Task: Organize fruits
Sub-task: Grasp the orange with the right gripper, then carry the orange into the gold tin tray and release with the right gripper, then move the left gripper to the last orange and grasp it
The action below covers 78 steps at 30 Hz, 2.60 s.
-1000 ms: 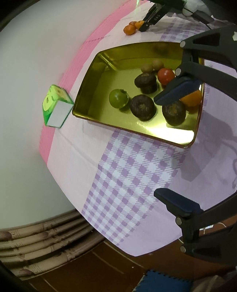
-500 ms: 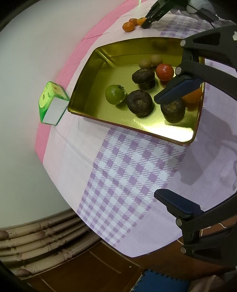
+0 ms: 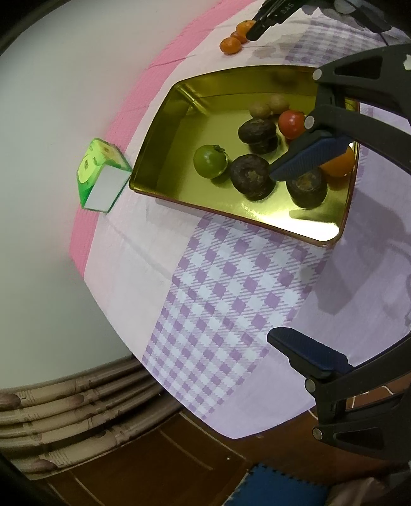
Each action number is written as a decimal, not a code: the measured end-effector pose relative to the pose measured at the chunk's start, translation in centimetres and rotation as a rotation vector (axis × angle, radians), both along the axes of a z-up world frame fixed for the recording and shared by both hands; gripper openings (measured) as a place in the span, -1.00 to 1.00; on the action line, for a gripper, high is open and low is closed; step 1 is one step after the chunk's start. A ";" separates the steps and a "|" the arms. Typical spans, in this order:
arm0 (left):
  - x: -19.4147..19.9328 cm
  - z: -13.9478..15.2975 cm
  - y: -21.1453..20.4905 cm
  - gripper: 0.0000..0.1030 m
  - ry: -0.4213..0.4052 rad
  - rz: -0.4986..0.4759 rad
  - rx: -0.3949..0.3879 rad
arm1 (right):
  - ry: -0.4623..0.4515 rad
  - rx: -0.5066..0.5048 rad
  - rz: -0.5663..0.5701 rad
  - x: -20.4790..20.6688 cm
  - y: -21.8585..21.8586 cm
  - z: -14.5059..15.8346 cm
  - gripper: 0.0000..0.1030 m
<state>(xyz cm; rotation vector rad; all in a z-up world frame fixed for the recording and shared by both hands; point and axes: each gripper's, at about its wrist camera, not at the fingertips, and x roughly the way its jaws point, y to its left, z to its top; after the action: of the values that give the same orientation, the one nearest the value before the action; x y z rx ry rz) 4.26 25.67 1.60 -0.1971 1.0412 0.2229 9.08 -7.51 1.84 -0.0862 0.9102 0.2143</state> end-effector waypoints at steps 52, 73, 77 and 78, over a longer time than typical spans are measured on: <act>-0.3 0.1 2.4 0.78 -0.004 0.102 -0.047 | 0.059 0.034 0.366 -2.9 16.2 -1.0 -0.10; -0.1 -0.1 2.3 0.78 -0.005 0.100 -0.016 | -0.068 0.008 0.097 -0.9 5.2 1.1 0.14; 0.0 0.0 1.9 0.78 -0.011 0.088 0.005 | -0.047 -0.022 -0.054 0.3 -0.7 -0.5 0.15; 0.0 0.1 1.7 0.78 -0.014 0.082 0.019 | -0.040 -0.027 -0.091 0.5 -2.1 -1.0 0.15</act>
<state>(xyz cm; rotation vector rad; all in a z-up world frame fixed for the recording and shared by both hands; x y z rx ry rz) 4.21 27.36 1.68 -0.2243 1.0178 0.3053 9.60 -9.60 0.88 -0.0733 0.8754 0.1155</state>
